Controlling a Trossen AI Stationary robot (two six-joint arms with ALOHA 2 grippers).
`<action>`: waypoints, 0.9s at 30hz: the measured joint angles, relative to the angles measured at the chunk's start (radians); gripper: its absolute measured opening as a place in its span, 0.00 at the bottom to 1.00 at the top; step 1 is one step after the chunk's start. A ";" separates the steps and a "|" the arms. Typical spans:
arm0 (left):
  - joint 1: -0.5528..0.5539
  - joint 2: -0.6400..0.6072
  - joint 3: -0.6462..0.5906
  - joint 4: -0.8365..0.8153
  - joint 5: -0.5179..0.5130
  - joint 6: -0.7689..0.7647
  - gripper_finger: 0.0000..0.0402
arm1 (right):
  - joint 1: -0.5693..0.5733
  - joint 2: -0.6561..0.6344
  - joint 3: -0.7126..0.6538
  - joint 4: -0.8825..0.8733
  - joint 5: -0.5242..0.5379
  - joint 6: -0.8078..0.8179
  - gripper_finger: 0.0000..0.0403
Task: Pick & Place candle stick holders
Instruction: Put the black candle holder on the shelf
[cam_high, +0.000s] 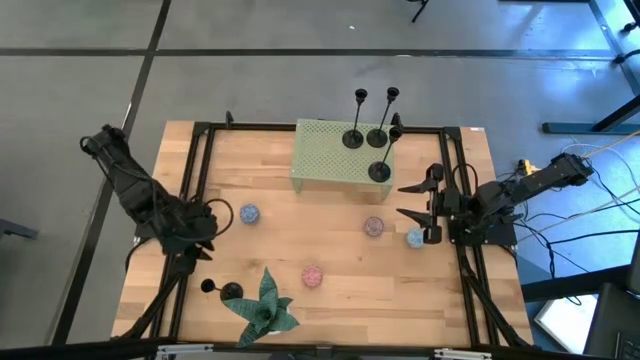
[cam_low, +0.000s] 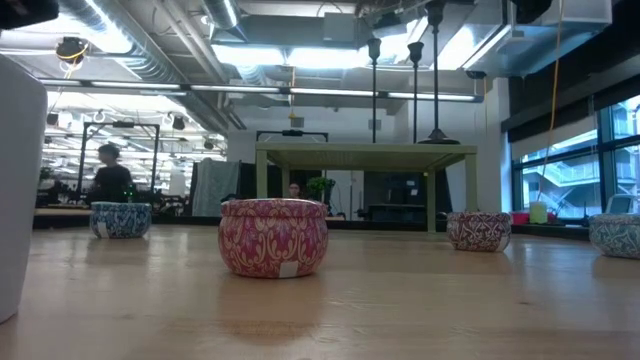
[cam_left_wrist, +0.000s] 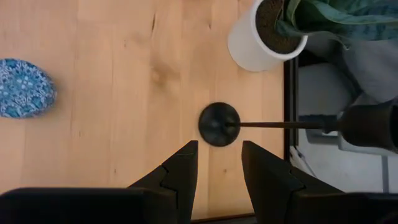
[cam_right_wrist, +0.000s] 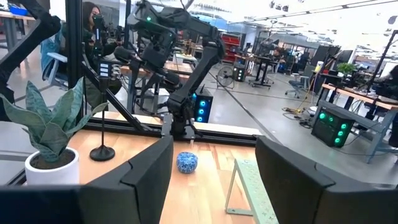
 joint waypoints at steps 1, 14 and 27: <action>-0.018 0.004 -0.003 0.001 -0.013 -0.021 0.30 | 0.000 0.002 0.000 0.000 0.000 0.000 0.58; -0.217 0.031 -0.232 0.148 -0.073 -0.213 0.30 | 0.000 0.021 0.000 0.004 0.000 0.022 0.58; -0.371 0.054 -0.373 0.506 -0.315 -0.156 0.30 | 0.000 0.024 0.000 0.030 0.000 -0.005 0.58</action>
